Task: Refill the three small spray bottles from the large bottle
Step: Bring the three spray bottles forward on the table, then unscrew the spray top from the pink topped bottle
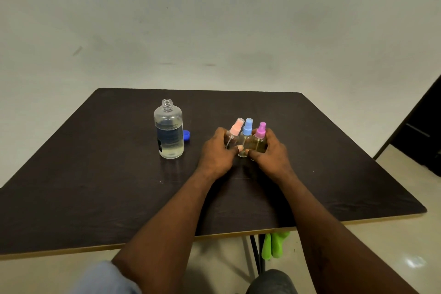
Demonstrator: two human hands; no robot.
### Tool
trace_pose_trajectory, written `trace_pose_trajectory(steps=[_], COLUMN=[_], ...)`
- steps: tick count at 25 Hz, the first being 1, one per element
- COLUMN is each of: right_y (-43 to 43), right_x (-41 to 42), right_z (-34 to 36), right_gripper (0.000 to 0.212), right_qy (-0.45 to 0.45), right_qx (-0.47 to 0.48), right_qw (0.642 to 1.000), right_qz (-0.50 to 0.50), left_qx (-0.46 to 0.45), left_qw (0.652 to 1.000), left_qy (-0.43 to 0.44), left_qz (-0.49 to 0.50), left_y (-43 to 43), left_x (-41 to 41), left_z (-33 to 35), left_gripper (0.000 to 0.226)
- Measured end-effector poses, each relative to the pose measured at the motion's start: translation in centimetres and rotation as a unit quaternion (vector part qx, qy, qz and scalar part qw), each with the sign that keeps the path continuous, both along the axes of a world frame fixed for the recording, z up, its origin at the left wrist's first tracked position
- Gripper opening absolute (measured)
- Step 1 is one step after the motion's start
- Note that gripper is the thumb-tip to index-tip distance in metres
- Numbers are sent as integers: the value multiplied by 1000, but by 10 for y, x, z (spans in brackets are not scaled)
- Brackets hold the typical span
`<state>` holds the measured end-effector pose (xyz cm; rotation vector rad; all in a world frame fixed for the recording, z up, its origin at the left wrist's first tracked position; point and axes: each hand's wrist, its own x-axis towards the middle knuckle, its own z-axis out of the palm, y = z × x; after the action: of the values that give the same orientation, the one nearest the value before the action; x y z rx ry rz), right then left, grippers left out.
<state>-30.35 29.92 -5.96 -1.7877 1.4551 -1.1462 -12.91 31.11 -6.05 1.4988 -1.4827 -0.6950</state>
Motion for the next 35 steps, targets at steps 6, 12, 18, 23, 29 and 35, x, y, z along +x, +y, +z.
trace_pose_trajectory(steps=[6,12,18,23,29,35], right_y=[-1,-3,9,39,79,75], right_x=[-3,-1,-2,-1,49,91], right_z=[0,-2,4,7,5,4], right_gripper=[39,47,64,40,23,25], right_qy=[-4,-1,-50,-106,-83,-163], right_qx=[-4,-14,-75,-148,-140,-77], right_qw=[999,993,981,955,985,983], right_qz=[-50,-118,-172,-233,-51,25], left_qx=[-10,-62,-43,-27,-23,-53], left_qw=[999,996,996,998,999,993], left_qy=[36,23,65,38,13,-103], left_qz=[26,62,53,50,38,27], left_y=[3,7,23,43,67,87], left_x=[5,6,7,16,30,47], left_z=[1,-2,0,0,-2,-3], left_gripper=[32,34,34,37,34,38])
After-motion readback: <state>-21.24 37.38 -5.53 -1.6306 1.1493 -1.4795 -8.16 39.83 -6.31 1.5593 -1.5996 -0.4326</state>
